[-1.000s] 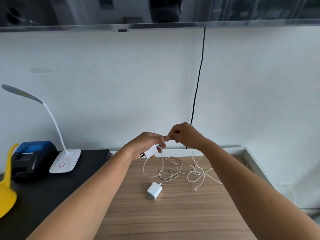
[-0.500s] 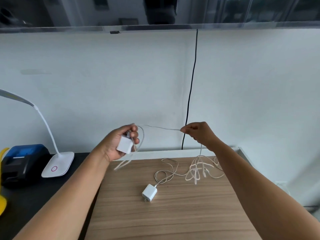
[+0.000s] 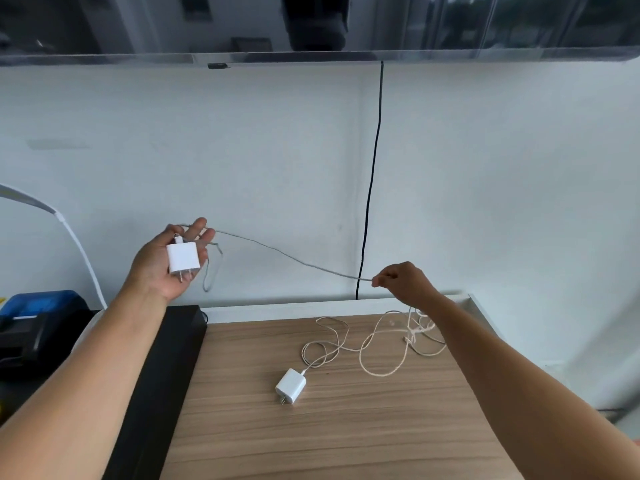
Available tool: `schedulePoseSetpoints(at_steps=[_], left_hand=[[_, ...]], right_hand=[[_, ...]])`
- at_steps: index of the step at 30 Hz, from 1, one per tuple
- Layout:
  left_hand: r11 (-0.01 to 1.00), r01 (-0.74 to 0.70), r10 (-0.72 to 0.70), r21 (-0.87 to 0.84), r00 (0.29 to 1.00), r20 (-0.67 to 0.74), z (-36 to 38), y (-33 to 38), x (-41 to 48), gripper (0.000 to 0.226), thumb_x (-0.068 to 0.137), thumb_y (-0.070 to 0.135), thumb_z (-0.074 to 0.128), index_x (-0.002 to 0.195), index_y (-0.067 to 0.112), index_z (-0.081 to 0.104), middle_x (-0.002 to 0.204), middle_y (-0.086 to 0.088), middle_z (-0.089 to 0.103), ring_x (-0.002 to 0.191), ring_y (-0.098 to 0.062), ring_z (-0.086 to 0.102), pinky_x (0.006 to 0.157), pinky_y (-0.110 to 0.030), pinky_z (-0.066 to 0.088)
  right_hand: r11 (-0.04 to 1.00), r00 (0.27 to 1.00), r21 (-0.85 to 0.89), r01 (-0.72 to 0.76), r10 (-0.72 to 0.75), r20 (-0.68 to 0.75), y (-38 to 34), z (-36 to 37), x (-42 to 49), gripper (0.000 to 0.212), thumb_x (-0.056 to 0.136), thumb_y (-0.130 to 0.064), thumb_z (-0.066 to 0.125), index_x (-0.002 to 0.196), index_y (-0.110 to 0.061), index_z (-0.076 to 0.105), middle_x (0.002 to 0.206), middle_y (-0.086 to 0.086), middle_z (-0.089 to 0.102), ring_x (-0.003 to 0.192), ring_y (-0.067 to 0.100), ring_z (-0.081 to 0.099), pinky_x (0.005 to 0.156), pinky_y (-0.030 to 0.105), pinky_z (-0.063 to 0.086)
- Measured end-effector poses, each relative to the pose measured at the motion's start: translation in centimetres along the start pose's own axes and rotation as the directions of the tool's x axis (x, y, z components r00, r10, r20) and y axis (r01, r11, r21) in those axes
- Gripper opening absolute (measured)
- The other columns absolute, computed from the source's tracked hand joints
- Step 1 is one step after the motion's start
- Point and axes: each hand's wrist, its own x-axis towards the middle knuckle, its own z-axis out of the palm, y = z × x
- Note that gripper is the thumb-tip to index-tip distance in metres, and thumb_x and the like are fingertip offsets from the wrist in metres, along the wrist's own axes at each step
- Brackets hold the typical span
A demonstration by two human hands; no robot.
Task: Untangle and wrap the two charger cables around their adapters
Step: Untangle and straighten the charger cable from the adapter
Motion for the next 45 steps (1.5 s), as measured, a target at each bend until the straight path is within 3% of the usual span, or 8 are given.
schedulePoseSetpoints(at_steps=[3,9,21,27,31,36,41,45], left_hand=[[0.979,0.028,-0.047,0.202,0.995,0.093,2.0,-1.6,-0.4,0.032,0.094,0.017,0.052,0.063,0.023,0.059,0.124,-0.006,0.067,0.109,-0.025,0.066,0.051,-0.020,0.051],[0.764,0.079,-0.261,0.641,0.946,0.194,6.2,-6.3,-1.9,0.019,0.099,0.025,0.049,0.083,0.018,0.056,0.112,-0.008,0.074,0.101,-0.030,0.071,0.052,-0.025,0.052],[0.505,0.088,-0.523,0.858,0.822,0.223,8.4,-9.4,-3.2,0.030,0.101,0.030,0.047,0.113,0.010,0.067,0.069,-0.002,0.064,0.070,-0.022,0.067,0.056,-0.027,0.050],[0.622,0.162,-0.571,0.766,0.764,0.302,8.1,-9.1,-3.1,0.023,0.097,0.032,0.054,0.086,0.013,0.058,0.065,0.000,0.054,0.068,-0.023,0.064,0.062,-0.030,0.051],[0.730,0.249,-0.557,0.637,0.757,0.342,7.6,-8.4,-2.8,0.021,0.096,0.029,0.054,0.083,0.013,0.057,0.062,-0.001,0.051,0.060,-0.023,0.061,0.092,-0.050,0.048],[0.788,0.283,-0.525,0.547,0.774,0.354,7.6,-8.0,-2.9,0.021,0.097,0.030,0.053,0.080,0.018,0.057,0.060,0.002,0.047,0.061,-0.019,0.057,0.076,-0.048,0.056],[0.843,0.286,-0.464,0.455,0.815,0.347,6.8,-7.4,-2.7,0.020,0.094,0.031,0.055,0.078,0.020,0.057,0.061,0.004,0.045,0.060,-0.018,0.056,0.068,-0.040,0.056],[0.896,0.284,-0.398,0.343,0.855,0.332,6.1,-6.2,-2.5,0.021,0.093,0.032,0.054,0.075,0.022,0.057,0.059,0.007,0.043,0.058,-0.013,0.055,0.055,-0.031,0.053]], right_hand=[[0.994,0.989,-0.057,0.091,-0.084,0.123,-2.5,1.2,-0.7,0.022,0.089,-0.020,0.058,0.073,-0.022,0.073,0.056,-0.025,0.060,0.054,0.002,0.049,0.058,0.020,0.038],[0.969,0.913,0.037,0.244,-0.242,0.329,-8.1,2.6,-2.4,0.024,0.092,-0.016,0.051,0.078,-0.015,0.070,0.061,-0.006,0.048,0.049,0.009,0.038,0.049,0.018,0.033],[0.964,0.949,0.074,0.255,-0.264,0.172,-7.9,2.2,-1.6,0.037,0.080,-0.047,0.073,0.065,-0.014,0.066,0.049,-0.011,0.051,0.050,0.012,0.036,0.049,0.025,0.029],[0.973,0.956,0.148,0.179,-0.208,0.207,-5.9,1.6,-0.9,0.034,0.066,-0.049,0.081,0.069,-0.018,0.067,0.068,0.000,0.055,0.065,0.015,0.046,0.061,0.028,0.038],[0.977,0.983,0.172,0.129,-0.149,0.109,-3.7,1.8,-0.6,0.023,0.076,-0.021,0.079,0.071,-0.020,0.057,0.075,-0.006,0.059,0.067,0.007,0.054,0.066,0.027,0.042],[0.831,0.992,0.546,-0.108,0.052,0.117,-2.5,3.2,-1.0,0.026,0.087,-0.003,0.056,0.110,-0.013,0.047,0.080,0.009,0.058,0.067,0.025,0.069,0.065,0.037,0.050],[0.656,0.973,0.733,-0.181,0.010,0.232,-2.4,3.6,-1.8,0.044,0.089,-0.001,0.061,0.126,-0.017,0.045,0.089,0.015,0.062,0.074,0.038,0.071,0.057,0.036,0.057],[0.707,0.971,0.691,-0.153,-0.021,0.237,-2.0,2.6,-2.0,0.032,0.083,-0.017,0.073,0.114,-0.014,0.067,0.090,0.013,0.069,0.046,0.013,0.036,0.044,0.020,0.024]])
